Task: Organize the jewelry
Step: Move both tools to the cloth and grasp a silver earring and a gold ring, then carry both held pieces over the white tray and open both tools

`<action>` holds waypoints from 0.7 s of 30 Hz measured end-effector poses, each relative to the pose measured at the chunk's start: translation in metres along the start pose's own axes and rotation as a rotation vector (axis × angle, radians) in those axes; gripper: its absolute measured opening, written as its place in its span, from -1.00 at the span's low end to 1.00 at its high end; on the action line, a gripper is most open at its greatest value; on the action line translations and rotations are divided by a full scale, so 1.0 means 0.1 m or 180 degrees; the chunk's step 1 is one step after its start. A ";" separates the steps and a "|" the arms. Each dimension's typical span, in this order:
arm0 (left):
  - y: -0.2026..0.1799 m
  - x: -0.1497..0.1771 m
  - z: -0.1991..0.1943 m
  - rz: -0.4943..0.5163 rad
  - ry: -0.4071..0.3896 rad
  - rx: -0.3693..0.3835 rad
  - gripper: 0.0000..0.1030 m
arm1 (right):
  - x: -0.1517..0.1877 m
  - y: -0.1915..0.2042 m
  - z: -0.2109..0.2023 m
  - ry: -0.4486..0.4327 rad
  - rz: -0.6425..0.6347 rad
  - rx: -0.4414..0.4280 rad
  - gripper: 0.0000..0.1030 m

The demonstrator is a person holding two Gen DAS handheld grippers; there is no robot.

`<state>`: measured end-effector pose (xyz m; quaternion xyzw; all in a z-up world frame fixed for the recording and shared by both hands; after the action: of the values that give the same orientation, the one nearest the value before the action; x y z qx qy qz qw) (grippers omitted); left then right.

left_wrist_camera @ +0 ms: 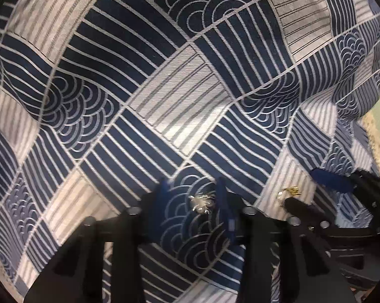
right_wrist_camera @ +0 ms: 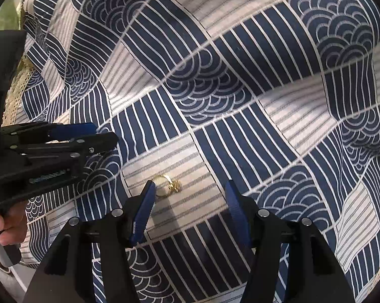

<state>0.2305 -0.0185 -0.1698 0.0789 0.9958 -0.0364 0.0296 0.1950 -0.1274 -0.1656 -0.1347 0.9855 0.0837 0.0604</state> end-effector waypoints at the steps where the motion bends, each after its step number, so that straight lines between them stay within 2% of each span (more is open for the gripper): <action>1: 0.01 0.00 0.00 -0.0013 -0.0017 -0.0034 -0.60 | -0.01 0.00 0.00 -0.0002 0.0011 0.0001 0.10; 2: 0.03 -0.01 0.00 -0.0044 -0.0035 -0.0033 -0.76 | -0.01 0.00 0.00 -0.0023 0.0031 -0.0005 0.10; 9: 0.07 0.04 -0.06 -0.0110 0.0007 -0.0032 -0.77 | -0.09 0.13 0.03 0.0001 -0.0042 -0.0055 0.10; 12: 0.14 0.04 -0.10 -0.0251 -0.0014 -0.0062 -0.77 | -0.12 0.20 0.07 0.0004 -0.0134 0.0018 0.10; 15: 0.21 0.06 -0.13 -0.0303 0.0003 -0.0020 -0.77 | -0.14 0.26 0.10 -0.0009 -0.0198 0.0042 -0.14; 17: 0.26 0.06 -0.14 -0.0325 0.0017 -0.0016 -0.77 | -0.14 0.29 0.11 -0.0015 -0.0255 0.0032 -0.46; 21: 0.36 0.06 -0.23 -0.0389 -0.0013 0.0003 -0.77 | -0.14 0.32 0.11 -0.0033 -0.0293 0.0077 -0.54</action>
<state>0.2292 0.0193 -0.1500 0.0180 0.9987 -0.0388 0.0293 0.2005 -0.0915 -0.1698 -0.1787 0.9789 0.0696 0.0710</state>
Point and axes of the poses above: each gripper's, at about its wrist camera, not at the fingertips, and z roughly the way its jaws point, y to its left, x to its underside, the point moved 6 cm from there along z, roughly the way its jaws point, and after that the axes turned 15 degrees about y, right-handed, at the moved point
